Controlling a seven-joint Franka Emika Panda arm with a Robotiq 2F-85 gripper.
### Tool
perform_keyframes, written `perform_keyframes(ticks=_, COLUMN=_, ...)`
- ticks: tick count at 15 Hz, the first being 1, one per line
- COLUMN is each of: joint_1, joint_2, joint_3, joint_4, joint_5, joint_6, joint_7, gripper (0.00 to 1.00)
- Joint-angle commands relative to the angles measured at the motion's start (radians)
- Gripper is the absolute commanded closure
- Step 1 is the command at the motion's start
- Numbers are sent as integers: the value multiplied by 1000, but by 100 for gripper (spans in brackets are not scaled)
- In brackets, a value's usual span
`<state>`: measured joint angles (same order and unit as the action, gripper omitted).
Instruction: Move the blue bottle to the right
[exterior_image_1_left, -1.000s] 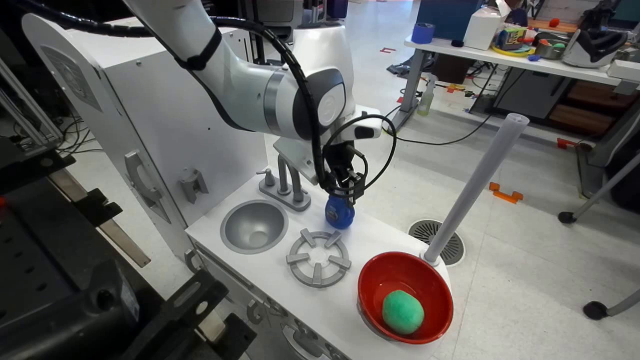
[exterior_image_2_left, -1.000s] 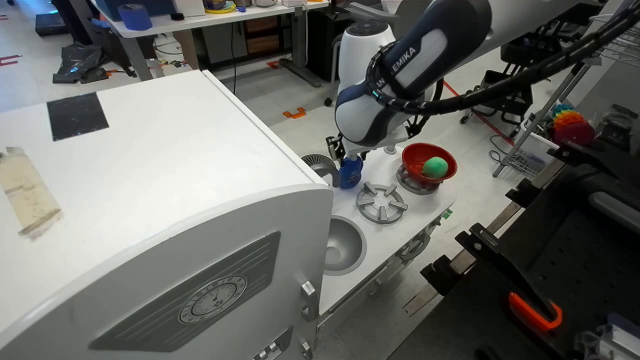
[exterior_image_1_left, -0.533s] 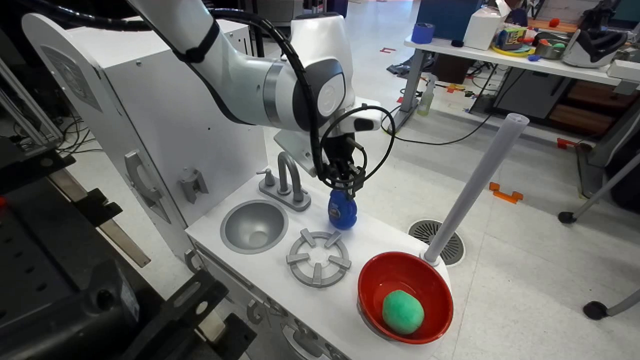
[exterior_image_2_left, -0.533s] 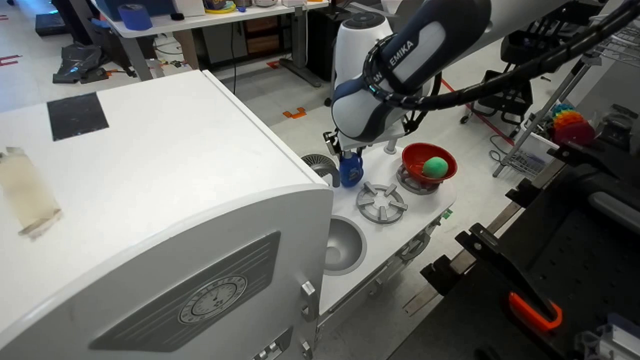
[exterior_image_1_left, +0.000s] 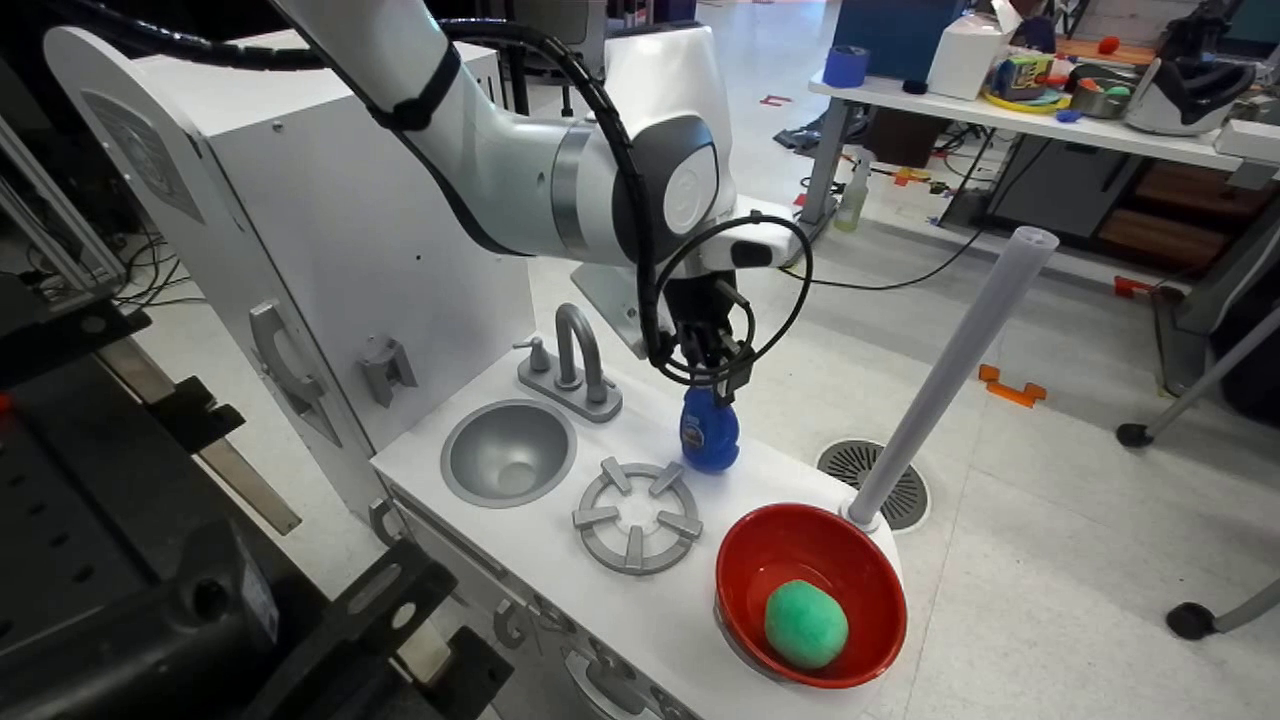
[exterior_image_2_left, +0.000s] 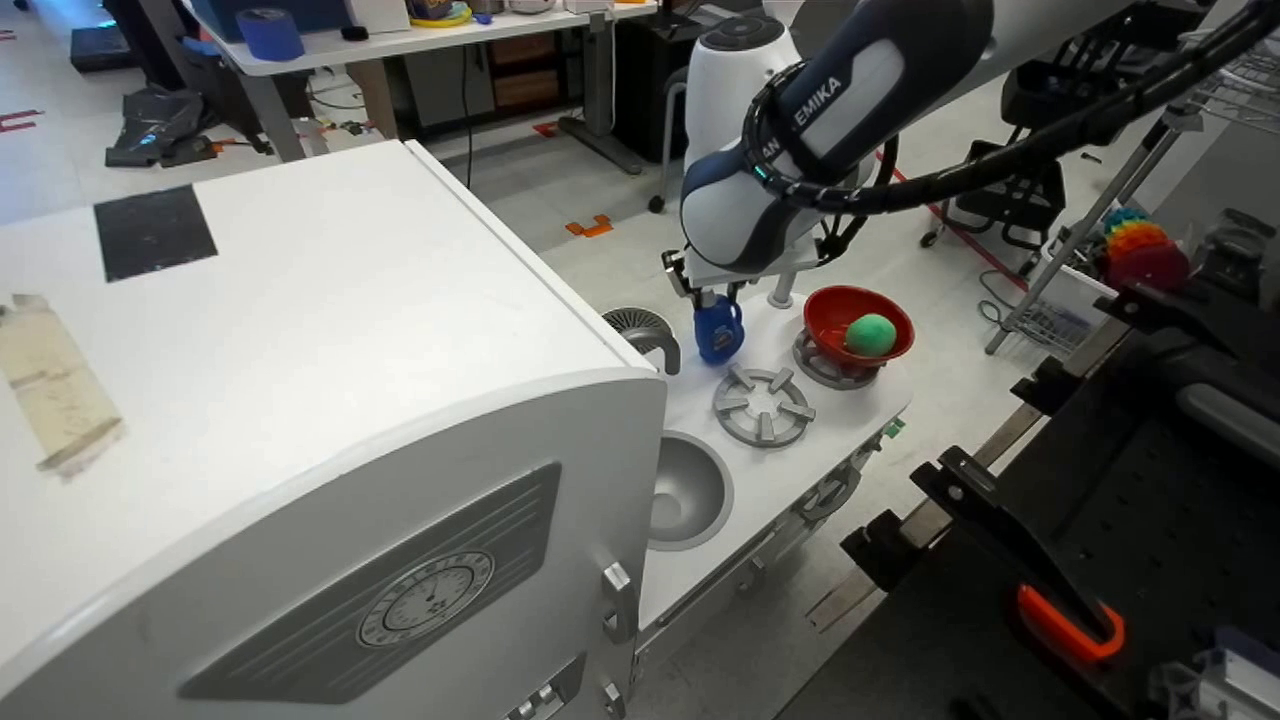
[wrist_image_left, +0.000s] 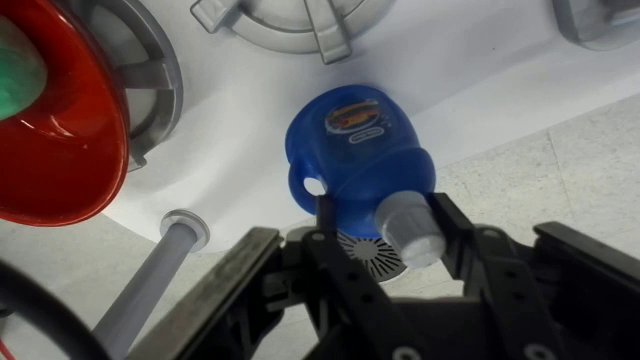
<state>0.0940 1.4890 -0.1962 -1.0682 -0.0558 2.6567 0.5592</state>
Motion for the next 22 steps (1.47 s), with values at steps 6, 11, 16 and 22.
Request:
perform_keyframes(ticks=6, joint_1=-103, joint_2=-1, joint_3=38, joint_4=22, joint_5=-18, joint_6=19, joint_7=71, gripper=76)
perform_keyframes(ticks=11, joint_1=-112, joint_2=-2, joint_3=17, joint_4=21, joint_5=-44, joint_6=-27, joint_7=136, gripper=76)
perform_keyframes(ticks=16, joint_1=-125, joint_2=-2, joint_3=29, joint_4=21, joint_5=-104, joint_6=-34, joint_7=194, gripper=76)
perform_keyframes(ticks=22, joint_1=-133, joint_2=-2, joint_3=44, joint_4=6, joint_5=-171, joint_6=-13, joint_7=226, gripper=76)
